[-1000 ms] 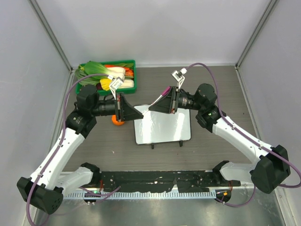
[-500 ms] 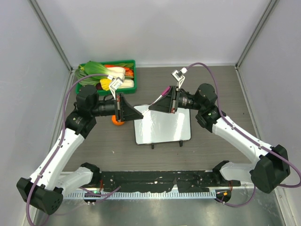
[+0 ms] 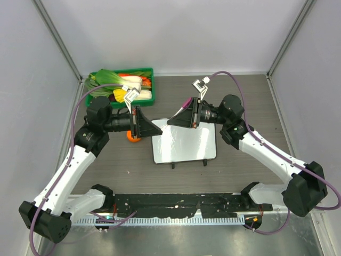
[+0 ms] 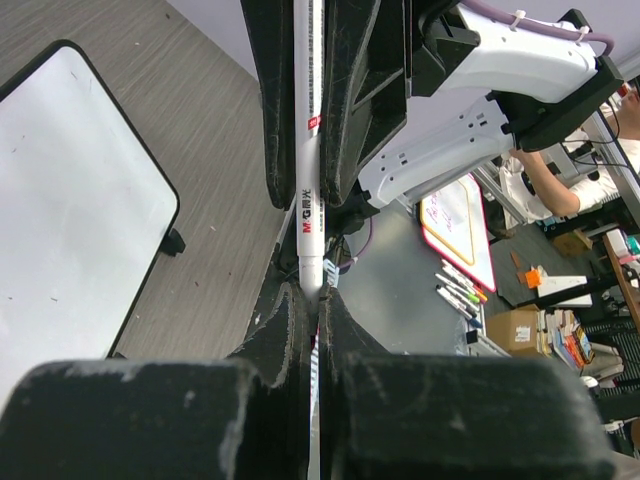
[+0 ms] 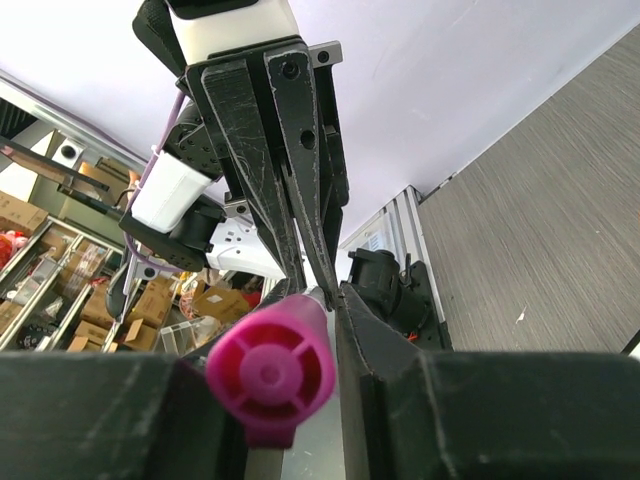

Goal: Write a sentence on the whiteboard
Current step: Pass from the left arm to the right, then pick up the whiteboard stand from the center of the board, then put down the whiteboard stand at the center of the board, then hold the whiteboard at the center of the board.

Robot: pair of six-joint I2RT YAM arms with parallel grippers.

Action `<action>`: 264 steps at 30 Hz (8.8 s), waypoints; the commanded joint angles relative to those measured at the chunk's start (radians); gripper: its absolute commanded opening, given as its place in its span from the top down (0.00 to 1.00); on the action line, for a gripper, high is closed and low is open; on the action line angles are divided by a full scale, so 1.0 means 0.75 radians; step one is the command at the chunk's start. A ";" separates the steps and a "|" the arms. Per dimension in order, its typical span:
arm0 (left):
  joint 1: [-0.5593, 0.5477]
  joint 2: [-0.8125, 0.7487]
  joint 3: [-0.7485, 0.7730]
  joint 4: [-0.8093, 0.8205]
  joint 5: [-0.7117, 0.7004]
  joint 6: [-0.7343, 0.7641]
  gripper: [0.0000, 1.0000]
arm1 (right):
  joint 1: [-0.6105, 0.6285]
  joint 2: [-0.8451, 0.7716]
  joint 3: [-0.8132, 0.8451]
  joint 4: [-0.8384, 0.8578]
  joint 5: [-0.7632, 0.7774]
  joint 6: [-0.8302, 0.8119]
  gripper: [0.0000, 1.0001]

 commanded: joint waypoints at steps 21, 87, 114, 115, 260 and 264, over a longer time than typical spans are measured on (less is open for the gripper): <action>-0.013 -0.036 -0.018 0.015 -0.052 0.019 0.60 | 0.020 -0.018 0.036 -0.014 0.039 -0.060 0.99; -1.101 0.843 -0.218 -0.229 -2.077 -0.721 0.50 | -0.360 -0.335 -0.173 -0.708 0.474 -0.311 0.99; -1.138 0.841 -0.186 -0.421 -2.034 -0.840 1.00 | -0.366 -0.335 -0.205 -0.677 0.411 -0.309 0.99; -1.148 0.829 -0.180 -0.451 -2.032 -0.854 1.00 | -0.366 -0.337 -0.211 -0.673 0.411 -0.307 0.99; 0.351 -0.257 -0.930 0.448 -0.451 -0.308 0.00 | -0.364 -0.654 -0.455 -0.751 0.452 -0.553 0.99; 0.351 -0.294 -0.938 0.463 -0.455 -0.308 0.00 | -0.366 -0.650 -0.457 -0.751 0.460 -0.561 0.99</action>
